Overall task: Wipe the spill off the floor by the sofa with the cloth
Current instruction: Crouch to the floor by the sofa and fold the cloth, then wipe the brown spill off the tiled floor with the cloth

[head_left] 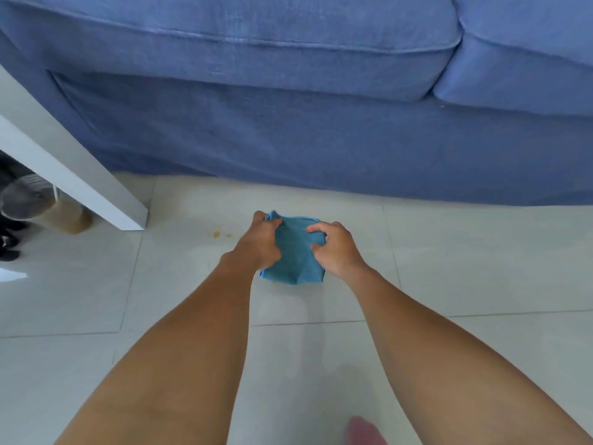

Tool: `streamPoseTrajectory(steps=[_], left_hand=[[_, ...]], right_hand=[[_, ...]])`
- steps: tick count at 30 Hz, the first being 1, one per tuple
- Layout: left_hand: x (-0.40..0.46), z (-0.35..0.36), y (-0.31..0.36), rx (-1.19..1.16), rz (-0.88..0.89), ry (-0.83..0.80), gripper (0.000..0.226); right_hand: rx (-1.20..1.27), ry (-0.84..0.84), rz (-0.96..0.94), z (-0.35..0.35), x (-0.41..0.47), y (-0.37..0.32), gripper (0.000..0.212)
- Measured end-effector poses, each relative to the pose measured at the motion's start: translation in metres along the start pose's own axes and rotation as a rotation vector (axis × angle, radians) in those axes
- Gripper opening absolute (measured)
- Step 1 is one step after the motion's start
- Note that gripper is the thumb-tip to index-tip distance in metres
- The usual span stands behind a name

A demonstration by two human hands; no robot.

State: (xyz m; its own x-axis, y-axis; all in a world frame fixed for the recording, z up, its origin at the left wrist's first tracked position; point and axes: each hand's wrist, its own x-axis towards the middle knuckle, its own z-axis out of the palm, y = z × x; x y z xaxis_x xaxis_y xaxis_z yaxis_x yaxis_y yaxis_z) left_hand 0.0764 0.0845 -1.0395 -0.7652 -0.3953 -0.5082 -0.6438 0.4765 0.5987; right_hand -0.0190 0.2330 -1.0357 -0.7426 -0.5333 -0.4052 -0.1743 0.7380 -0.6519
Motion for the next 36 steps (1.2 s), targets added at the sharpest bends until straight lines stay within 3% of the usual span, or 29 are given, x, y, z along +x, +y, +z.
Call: streamPoseTrajectory(steps=[7, 11, 13, 16, 19, 23, 26, 31, 36], left_hand=[[0.035, 0.032, -0.022, 0.046, 0.027, 0.034, 0.072], [0.033, 0.041, -0.041, 0.057, 0.051, 0.079, 0.066], [0.026, 0.041, -0.059, 0.028, 0.110, 0.185, 0.053], [0.008, 0.039, -0.093, 0.114, 0.166, 0.446, 0.043], [-0.022, 0.040, -0.136, 0.211, 0.091, 0.594, 0.065], [-0.054, 0.055, -0.185, 0.224, -0.126, 0.501, 0.118], [-0.057, 0.062, -0.197, 0.291, -0.144, 0.419, 0.143], [-0.058, 0.069, -0.199, 0.371, -0.138, 0.443, 0.149], [-0.057, 0.071, -0.197, 0.421, -0.127, 0.450, 0.147]], right_hand=[[-0.053, 0.034, -0.068, 0.023, 0.028, 0.043, 0.035], [-0.073, 0.093, -0.009, 0.043, 0.031, 0.056, 0.037], [-0.118, 0.172, -0.008, 0.052, 0.029, 0.058, 0.038], [-0.265, 0.233, -0.163, 0.064, 0.027, 0.057, 0.046], [-0.415, 0.141, -0.343, 0.081, 0.025, 0.053, 0.058], [-0.572, -0.050, -0.359, 0.107, 0.024, 0.053, 0.071], [-0.662, -0.036, -0.333, 0.119, 0.014, 0.064, 0.074], [-0.711, 0.057, -0.209, 0.114, -0.003, 0.096, 0.079], [-0.643, 0.141, -0.078, 0.118, 0.033, 0.074, 0.077]])
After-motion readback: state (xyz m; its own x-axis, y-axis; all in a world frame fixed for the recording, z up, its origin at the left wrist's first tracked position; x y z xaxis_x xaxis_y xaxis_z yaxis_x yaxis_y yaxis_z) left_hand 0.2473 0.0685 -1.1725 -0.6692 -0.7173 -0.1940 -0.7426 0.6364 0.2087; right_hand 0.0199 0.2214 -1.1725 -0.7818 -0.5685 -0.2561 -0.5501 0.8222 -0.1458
